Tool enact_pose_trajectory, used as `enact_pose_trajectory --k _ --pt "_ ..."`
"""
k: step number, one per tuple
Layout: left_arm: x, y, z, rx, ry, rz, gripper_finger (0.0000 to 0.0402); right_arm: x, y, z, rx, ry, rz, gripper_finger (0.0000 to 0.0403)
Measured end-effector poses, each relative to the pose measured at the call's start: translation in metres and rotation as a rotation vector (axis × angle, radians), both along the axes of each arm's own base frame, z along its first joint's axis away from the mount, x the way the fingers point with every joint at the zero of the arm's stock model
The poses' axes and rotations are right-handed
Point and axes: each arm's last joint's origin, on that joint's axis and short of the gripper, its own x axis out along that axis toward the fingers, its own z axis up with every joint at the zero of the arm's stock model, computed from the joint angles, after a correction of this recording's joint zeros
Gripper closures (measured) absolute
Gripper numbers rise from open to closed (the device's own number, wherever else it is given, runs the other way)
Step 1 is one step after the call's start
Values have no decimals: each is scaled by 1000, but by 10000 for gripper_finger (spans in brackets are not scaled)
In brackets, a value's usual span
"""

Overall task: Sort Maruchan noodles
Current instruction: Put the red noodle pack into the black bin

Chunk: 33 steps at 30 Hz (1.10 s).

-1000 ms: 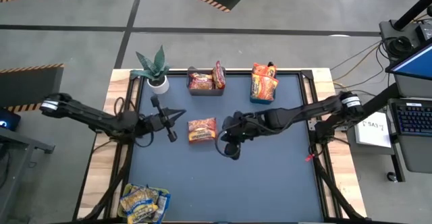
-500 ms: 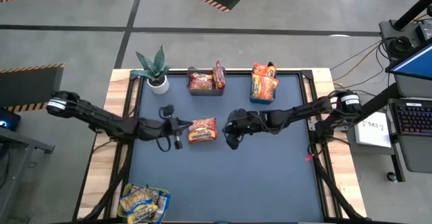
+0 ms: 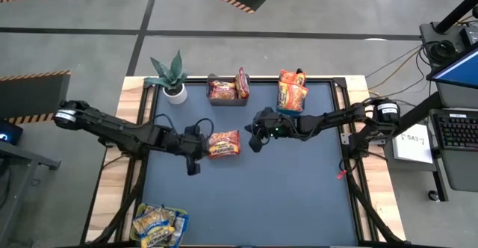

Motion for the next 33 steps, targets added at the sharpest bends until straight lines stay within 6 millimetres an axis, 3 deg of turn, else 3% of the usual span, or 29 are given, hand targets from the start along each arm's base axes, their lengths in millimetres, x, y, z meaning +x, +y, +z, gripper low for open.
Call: enact_pose_trajectory --k 6,14,22,33 --pt "-1 0 -10 -250 36 166 402 3 -8 9 -122 -39 45 394" --pt "0 1 -17 -411 -42 335 391 18 -7 -13 -186 -68 92 394" --pt "-2 4 -25 -524 -87 457 318 35 -4 -58 -190 -97 154 394" --pt "-11 12 -40 -543 -157 741 206 48 -4 -89 -209 -9 182 394"
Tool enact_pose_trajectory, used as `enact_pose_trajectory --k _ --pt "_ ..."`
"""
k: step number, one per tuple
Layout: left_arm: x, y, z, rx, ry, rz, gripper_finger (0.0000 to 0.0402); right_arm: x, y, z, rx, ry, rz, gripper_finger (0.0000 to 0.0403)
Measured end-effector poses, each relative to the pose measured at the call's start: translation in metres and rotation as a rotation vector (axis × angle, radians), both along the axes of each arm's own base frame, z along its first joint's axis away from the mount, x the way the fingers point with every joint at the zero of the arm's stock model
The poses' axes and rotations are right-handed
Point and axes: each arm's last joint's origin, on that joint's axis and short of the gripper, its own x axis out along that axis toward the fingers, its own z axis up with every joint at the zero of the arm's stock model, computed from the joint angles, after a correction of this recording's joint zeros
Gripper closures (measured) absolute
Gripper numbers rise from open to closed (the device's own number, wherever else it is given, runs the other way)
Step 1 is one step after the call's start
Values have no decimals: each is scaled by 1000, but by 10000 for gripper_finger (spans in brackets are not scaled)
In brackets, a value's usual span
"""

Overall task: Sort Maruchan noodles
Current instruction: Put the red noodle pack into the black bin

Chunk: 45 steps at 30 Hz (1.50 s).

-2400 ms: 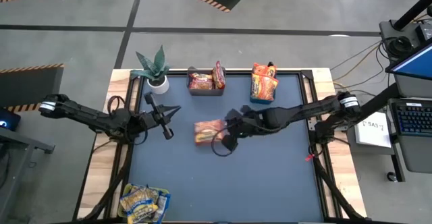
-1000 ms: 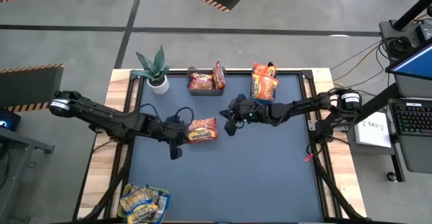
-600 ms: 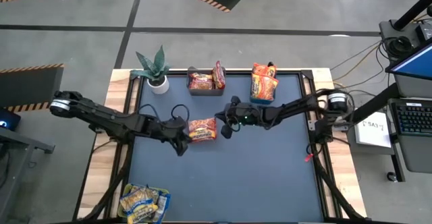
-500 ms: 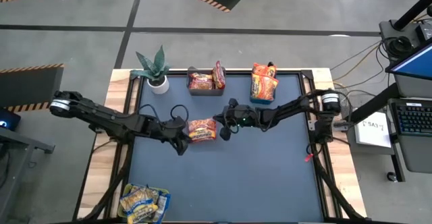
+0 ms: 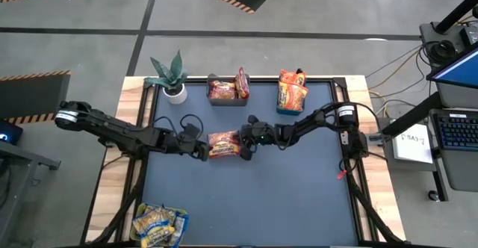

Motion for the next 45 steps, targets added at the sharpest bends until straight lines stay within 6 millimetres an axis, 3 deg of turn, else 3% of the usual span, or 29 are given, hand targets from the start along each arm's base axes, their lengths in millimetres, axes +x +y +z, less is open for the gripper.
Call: enact_pose_trajectory --k 11,21,41,45 --pt "9 0 -7 -76 -53 96 185 4 0 -6 -73 174 47 394" --pt "15 5 -23 -144 -22 203 183 4 0 -6 -72 182 49 394" --pt "40 13 -44 -180 -116 228 178 3 0 -7 -65 181 46 394" --pt "41 13 -45 -177 -128 231 191 3 0 -7 -65 181 45 394"
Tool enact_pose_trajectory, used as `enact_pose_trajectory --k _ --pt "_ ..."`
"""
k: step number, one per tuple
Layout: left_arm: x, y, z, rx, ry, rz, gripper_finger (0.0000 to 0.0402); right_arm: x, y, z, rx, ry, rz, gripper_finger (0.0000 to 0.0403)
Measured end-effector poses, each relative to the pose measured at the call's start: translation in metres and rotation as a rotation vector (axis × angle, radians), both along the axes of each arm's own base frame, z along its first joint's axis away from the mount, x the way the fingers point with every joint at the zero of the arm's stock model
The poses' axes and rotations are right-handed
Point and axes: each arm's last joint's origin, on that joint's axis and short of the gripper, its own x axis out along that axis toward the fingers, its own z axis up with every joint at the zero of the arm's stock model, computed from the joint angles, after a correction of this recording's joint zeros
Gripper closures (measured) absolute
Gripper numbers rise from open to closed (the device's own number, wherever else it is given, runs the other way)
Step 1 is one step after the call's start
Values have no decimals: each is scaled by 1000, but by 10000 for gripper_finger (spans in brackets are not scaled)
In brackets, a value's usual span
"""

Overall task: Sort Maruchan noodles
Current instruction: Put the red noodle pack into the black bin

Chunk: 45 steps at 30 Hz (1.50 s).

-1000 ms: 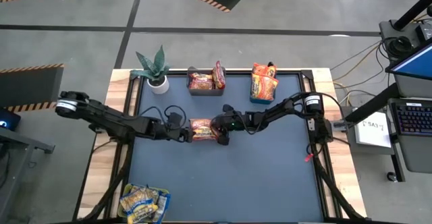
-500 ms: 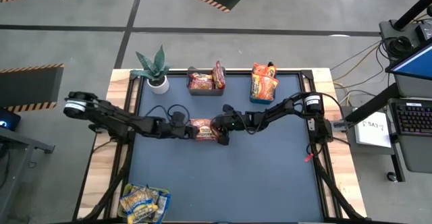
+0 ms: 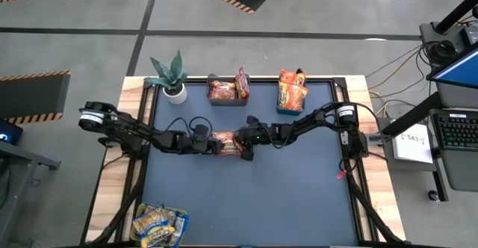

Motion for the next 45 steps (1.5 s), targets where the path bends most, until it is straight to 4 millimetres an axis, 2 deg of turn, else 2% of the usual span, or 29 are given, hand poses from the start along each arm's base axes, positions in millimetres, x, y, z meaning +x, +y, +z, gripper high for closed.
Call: enact_pose_trajectory --k 11,16,20,27,32,39,45 --pt "0 0 2 35 3 -21 279 0 1 2 16 -5 -6 394" --pt "0 0 2 40 5 -28 300 -1 5 8 37 -19 4 383" --pt "0 -1 2 39 8 -38 309 -1 5 14 60 -33 -8 350" --pt "-1 -5 3 58 12 -72 313 -2 5 20 62 -35 -9 267" --pt "-3 -5 13 104 -7 -118 314 -8 3 30 78 -25 -22 225" --pt "-8 -5 39 223 -77 -196 314 -23 3 39 75 -38 -25 199" --pt "-13 -4 51 265 -104 -205 324 -41 1 52 72 -71 -36 197"
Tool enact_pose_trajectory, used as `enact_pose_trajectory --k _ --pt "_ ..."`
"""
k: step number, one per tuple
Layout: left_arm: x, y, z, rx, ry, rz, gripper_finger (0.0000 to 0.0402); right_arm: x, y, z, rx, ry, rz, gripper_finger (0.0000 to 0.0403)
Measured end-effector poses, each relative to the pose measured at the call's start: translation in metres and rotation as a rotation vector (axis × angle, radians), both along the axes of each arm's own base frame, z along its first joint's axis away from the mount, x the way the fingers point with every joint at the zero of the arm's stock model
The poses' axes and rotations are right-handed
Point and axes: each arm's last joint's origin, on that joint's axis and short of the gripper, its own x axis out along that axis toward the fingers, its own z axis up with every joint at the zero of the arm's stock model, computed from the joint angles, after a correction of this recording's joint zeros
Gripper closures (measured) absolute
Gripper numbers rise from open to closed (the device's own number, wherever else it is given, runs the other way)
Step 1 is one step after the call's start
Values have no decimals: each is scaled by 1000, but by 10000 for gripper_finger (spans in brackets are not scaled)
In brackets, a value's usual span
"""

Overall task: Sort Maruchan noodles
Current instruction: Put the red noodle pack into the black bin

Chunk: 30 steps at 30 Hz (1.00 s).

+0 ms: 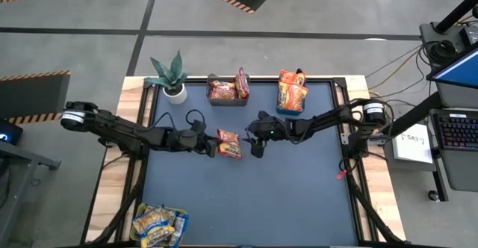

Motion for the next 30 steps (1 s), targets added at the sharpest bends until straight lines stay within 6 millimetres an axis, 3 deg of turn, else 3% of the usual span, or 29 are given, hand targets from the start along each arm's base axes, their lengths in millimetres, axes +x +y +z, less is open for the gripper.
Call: enact_pose_trajectory --k 5,14,21,25,30 --pt "3 0 -9 -11 38 6 327 -10 0 1 5 -59 -9 197" --pt "21 -2 -24 -23 -37 8 327 -1 2 0 46 -224 62 204" --pt "32 -2 -27 -69 -33 33 323 -2 1 -3 46 -199 61 211" --pt "33 0 -30 -93 -18 -3 288 -4 2 -7 37 -152 67 214" --pt "34 3 -38 -113 9 4 208 -7 1 -14 30 -67 72 224"
